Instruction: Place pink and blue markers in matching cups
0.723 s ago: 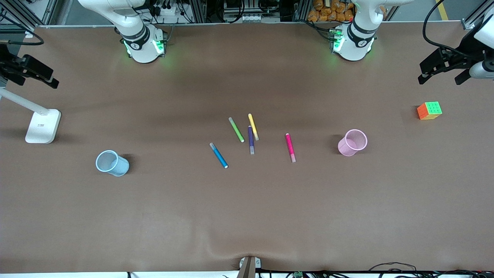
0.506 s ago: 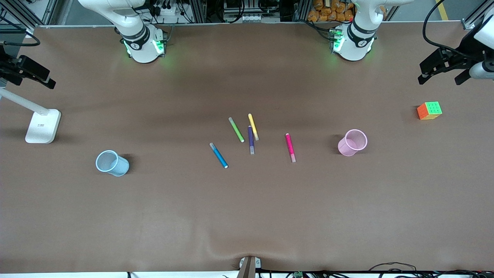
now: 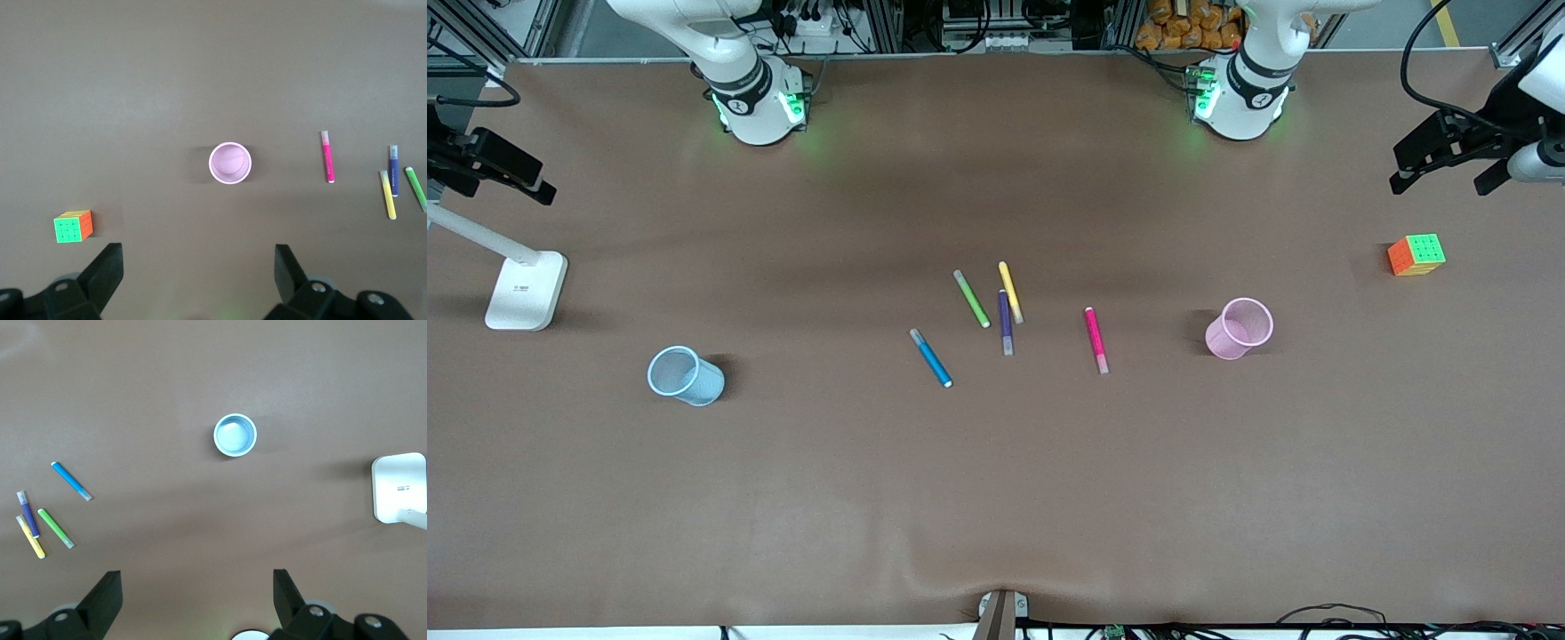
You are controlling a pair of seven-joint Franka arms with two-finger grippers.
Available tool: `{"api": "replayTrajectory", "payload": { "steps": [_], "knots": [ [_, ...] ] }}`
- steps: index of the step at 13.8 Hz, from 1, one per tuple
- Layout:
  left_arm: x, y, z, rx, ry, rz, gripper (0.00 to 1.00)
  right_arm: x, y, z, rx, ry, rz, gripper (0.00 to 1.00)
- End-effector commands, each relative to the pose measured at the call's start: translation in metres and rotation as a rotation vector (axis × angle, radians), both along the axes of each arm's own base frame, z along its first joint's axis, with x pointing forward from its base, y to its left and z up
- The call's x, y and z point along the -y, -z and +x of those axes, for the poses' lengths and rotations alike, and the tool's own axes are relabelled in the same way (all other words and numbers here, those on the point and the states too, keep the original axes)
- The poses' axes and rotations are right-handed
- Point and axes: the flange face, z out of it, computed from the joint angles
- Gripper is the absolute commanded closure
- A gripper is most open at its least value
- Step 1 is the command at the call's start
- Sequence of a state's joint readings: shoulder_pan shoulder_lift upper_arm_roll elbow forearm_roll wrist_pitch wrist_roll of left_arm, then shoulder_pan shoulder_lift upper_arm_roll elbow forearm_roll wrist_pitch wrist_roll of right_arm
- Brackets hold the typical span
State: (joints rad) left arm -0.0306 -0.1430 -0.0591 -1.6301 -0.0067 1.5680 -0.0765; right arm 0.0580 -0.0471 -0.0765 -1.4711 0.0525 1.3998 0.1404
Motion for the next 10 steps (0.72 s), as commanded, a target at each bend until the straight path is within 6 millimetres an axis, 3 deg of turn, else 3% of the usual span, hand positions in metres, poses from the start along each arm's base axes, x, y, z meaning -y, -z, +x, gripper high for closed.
{"api": "replayTrajectory", "payload": {
  "steps": [1,10],
  "knots": [
    [0.0011,-0.0043,0.0011,-0.008,-0.001,-0.012,0.00,0.0060,-0.0032,0.0008,-0.003,0.001,-0.001,0.00],
    [0.0002,-0.0050,-0.0012,-0.010,-0.001,-0.011,0.00,0.0099,0.0002,0.0016,-0.009,0.010,0.000,0.00]
  ]
}}
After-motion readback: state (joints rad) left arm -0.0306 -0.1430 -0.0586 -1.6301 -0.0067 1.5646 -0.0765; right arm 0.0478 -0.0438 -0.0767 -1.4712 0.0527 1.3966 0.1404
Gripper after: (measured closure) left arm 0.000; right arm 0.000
